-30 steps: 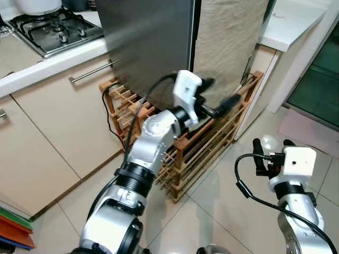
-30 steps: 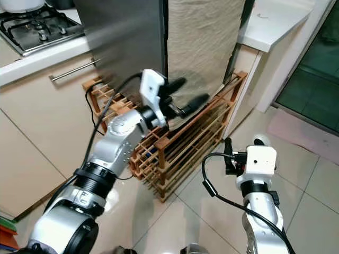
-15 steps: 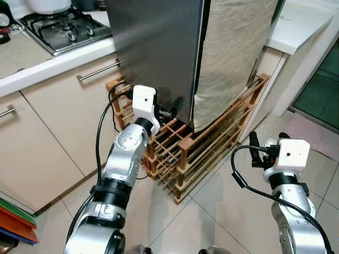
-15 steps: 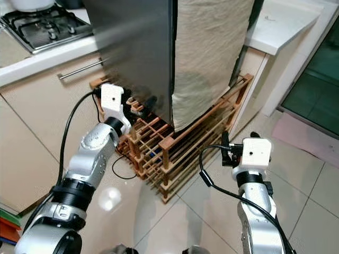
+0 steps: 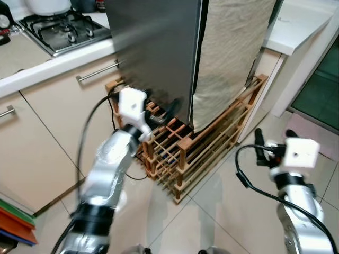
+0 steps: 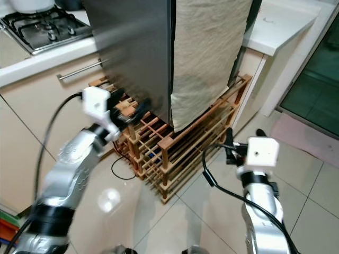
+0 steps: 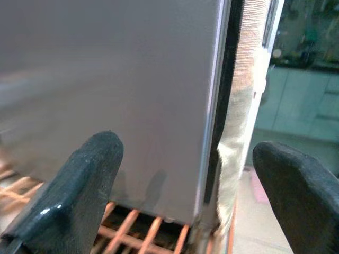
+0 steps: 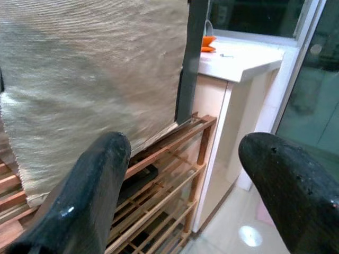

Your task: Restocking fridge

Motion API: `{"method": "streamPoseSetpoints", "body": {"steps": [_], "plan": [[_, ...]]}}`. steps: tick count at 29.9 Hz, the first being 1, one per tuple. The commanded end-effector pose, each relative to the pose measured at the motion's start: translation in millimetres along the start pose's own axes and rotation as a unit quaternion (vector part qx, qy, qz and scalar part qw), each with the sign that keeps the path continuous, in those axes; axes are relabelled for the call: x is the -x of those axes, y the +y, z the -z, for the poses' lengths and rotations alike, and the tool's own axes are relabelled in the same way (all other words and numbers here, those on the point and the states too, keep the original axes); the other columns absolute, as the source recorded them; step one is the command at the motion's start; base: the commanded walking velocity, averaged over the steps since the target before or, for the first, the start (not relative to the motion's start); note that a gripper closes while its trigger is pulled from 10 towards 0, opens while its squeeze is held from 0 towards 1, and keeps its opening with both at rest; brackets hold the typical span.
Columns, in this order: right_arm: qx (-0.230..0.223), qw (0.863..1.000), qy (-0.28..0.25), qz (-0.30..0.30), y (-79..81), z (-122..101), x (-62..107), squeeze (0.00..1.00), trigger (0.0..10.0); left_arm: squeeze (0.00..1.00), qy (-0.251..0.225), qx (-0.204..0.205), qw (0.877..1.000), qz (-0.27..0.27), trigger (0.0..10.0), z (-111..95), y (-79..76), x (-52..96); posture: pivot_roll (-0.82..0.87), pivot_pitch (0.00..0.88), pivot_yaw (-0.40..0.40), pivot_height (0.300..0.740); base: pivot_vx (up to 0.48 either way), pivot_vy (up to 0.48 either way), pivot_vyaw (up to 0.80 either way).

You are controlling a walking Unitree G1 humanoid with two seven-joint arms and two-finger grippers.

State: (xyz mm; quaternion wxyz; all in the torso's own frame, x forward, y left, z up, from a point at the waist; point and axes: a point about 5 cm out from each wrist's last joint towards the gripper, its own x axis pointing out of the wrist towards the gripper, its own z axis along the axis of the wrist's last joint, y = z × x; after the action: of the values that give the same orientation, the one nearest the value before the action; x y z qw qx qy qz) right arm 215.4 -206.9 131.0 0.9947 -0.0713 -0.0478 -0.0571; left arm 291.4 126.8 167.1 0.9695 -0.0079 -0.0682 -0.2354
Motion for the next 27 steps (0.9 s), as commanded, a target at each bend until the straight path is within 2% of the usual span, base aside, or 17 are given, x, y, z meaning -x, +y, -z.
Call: {"method": "streamPoseSetpoints", "body": {"steps": [1,2,3,5,6,7,8,10,13,27], "plan": [[0.006,1.000,0.006,-0.018,-4.7,-10.0,19.7,0.00,10.0,0.00,0.017,-0.031,0.999,0.009,10.0,1.9,2.5,26.7,-0.14,0.000,-0.006,0.732,0.000,0.000,0.00],[0.006,1.000,0.006,-0.018,-4.7,-10.0,19.7,0.00,10.0,0.00,0.017,-0.031,0.999,0.009,10.0,1.9,2.5,26.7,-0.14,0.000,-0.006,0.732,0.000,0.000,0.00],[0.007,1.000,0.004,-0.022,-7.3,-16.6,29.2,0.00,10.0,0.00,0.020,-0.038,0.999,-0.013,10.0,2.8,7.8,42.9,-0.14,0.000,-0.008,0.732,0.000,0.000,0.00],[0.009,1.000,-0.019,-0.018,-11.0,-31.0,36.6,0.00,10.0,0.00,0.011,-0.050,0.998,-0.043,10.0,0.7,9.9,59.4,-0.14,0.000,-0.016,0.732,0.000,0.000,0.00],[0.009,1.000,-0.019,-0.018,-11.0,-31.0,36.6,0.00,10.0,0.00,0.011,-0.050,0.998,-0.043,10.0,0.7,9.9,59.4,-0.14,0.000,-0.016,0.732,0.000,0.000,0.00],[0.011,0.999,-0.045,-0.013,-9.5,-43.4,40.2,0.00,10.0,0.00,-0.007,-0.032,0.998,-0.061,10.0,-8.1,1.3,61.7,-0.15,0.000,-0.022,0.732,0.000,0.000,0.00],[0.011,0.999,-0.045,-0.013,-9.5,-43.4,40.2,0.00,10.0,0.00,-0.007,-0.032,0.998,-0.061,10.0,-8.1,1.3,61.7,-0.15,0.000,-0.022,0.732,0.000,0.000,0.00],[0.017,0.998,-0.054,0.001,-10.0,-46.4,39.8,0.00,10.0,0.00,-0.020,-0.001,0.997,-0.073,10.0,-14.4,-5.6,58.4,-0.15,0.000,-0.023,0.732,0.000,0.000,0.00],[0.024,0.998,-0.049,0.018,-14.6,-44.1,37.8,0.00,10.0,0.00,-0.022,0.012,0.997,-0.072,10.0,-14.4,-7.2,57.9,-0.15,0.000,-0.023,0.732,0.160,0.000,0.00],[0.041,0.998,-0.027,0.033,-19.6,-27.5,30.7,0.00,10.0,0.00,-0.024,0.012,0.999,-0.031,10.0,-20.8,-19.8,43.6,-0.17,0.000,-0.006,0.732,0.477,0.000,0.00]]}}
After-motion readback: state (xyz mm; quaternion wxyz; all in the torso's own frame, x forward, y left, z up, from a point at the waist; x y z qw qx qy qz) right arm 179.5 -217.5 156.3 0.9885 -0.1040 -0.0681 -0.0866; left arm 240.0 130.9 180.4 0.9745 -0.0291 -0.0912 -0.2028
